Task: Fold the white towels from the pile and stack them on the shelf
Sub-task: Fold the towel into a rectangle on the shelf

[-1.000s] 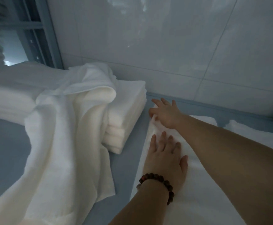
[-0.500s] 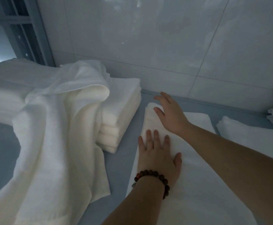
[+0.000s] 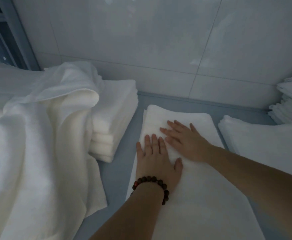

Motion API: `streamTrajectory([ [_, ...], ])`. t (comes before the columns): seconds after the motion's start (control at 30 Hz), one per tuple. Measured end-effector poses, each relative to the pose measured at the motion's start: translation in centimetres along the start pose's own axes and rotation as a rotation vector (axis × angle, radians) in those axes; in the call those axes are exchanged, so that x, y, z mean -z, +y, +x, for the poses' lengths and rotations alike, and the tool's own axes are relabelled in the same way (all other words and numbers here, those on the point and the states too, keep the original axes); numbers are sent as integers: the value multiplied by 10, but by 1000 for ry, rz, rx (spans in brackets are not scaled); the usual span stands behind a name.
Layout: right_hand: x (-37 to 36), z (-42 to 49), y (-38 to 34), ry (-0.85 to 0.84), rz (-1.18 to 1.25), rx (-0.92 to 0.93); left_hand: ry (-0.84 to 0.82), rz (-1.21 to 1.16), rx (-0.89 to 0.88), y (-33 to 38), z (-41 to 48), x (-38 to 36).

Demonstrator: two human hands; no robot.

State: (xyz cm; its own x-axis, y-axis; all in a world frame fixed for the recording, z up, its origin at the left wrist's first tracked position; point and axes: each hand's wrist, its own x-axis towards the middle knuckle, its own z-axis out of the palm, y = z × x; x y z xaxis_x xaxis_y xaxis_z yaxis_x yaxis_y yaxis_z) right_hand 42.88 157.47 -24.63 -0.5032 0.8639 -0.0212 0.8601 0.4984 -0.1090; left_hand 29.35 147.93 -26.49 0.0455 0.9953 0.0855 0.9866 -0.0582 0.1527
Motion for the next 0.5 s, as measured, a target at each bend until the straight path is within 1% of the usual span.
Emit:
streamTrajectory([
  [0.03, -3, -4, 0, -20, 3, -1, -3, 8, -2, 0, 0, 0],
  [0.07, -2, -5, 9, -27, -11, -77, -6, 12, -3, 0, 0, 0],
  [0.17, 15, -3, 38, -39, -108, -459, 6, 2, 6, 0, -1, 0],
  [0.2, 19, -3, 41, -34, -136, -520, 15, -5, 6, 1, -1, 0],
  [0.23, 19, -5, 38, -19, -149, -532, 18, -12, 3, 1, -1, 0],
  [0.3, 12, -8, 17, -2, -102, -467, -2, -9, 0, 0, -1, 1],
  [0.4, 3, -19, -5, -33, -20, -381, -72, 5, 36, 1, 2, 11],
  [0.43, 5, -20, -4, -8, -12, -370, -41, 9, 50, 1, 6, 16],
  [0.5, 12, -18, 4, 81, 2, -367, 122, 39, 21, 0, 22, 25],
])
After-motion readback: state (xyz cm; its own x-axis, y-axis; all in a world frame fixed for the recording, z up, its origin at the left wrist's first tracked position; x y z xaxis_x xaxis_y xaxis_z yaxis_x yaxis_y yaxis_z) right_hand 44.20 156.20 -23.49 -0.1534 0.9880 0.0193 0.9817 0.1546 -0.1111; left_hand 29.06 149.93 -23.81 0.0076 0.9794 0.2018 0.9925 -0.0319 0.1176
